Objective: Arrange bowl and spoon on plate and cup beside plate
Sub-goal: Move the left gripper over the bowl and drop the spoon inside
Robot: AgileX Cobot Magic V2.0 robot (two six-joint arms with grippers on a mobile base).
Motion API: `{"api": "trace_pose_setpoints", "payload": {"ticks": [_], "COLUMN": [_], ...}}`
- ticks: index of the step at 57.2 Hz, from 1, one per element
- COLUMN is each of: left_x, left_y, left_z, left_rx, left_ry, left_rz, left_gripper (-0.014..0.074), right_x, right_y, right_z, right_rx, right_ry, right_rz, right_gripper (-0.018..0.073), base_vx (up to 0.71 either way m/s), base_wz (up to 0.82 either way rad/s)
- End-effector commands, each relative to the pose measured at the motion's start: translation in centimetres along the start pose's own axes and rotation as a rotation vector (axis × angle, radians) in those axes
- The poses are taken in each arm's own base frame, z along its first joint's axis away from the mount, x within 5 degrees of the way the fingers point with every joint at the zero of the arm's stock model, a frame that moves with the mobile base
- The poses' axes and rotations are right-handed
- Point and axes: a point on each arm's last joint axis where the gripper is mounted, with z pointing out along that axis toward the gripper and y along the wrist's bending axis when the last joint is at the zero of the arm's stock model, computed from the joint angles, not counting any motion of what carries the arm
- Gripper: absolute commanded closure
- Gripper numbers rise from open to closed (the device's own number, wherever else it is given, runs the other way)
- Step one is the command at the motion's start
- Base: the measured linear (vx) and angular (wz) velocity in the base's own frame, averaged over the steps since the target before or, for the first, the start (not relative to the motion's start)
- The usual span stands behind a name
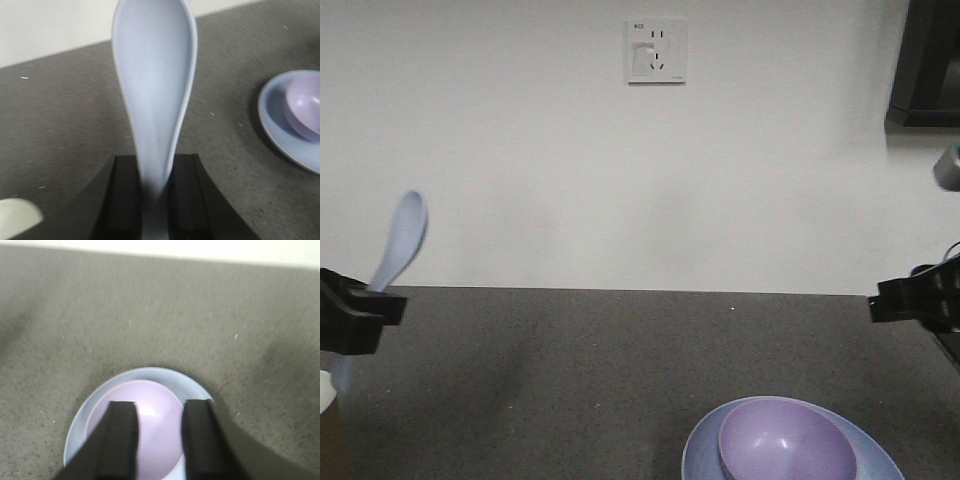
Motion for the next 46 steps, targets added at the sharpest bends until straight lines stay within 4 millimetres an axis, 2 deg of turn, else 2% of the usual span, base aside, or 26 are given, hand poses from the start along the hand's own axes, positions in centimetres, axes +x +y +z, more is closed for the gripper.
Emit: {"api": "trace_pose_setpoints", "payload": {"ticks": [1, 10, 16, 25, 37, 46], "left_x": [-1.6, -3.5, -5.1, -6.7, -7.8, -7.6], "left_y": [-0.6, -1.8, -4.0, -7.7, -11.6, -13.8], "left_z": [0.9, 4.0, 6.0, 9.6, 14.4, 17.9], "left_rx": [0.080, 0.188, 0.279, 0.409, 0.492, 0.519], "left_ry": [-0.074, 0.009, 0.070, 0.191, 0.264, 0.305], "left_rz": [0.009, 0.085, 0.162, 0.245, 0.262, 0.244], "left_gripper": [0.0596, 0.0596, 0.0596, 0.0596, 0.0596, 0.0596], "right_x": [-1.0, -0.3, 0.0, 0.2, 0.3, 0.4], "right_y": [0.9, 1.6, 1.8, 1.7, 1.6, 1.5], "right_z": [-4.1, -6.8, -7.6, -7.6, -7.6, -7.6], "right_rx": [0.016, 0.018, 0.022, 0.034, 0.041, 0.048], "right_ry": [-0.167, -0.217, -0.228, -0.195, -0.186, -0.174], "right_rz": [-0.038, -0.063, -0.072, -0.083, -0.088, -0.093], "right_gripper": [0.0435, 0.0575, 0.0573, 0.0571, 0.0571, 0.0571], "base_vx": [0.00, 0.00, 0.00, 0.00, 0.00, 0.00], "base_wz": [0.00, 0.00, 0.00, 0.00, 0.00, 0.00]}}
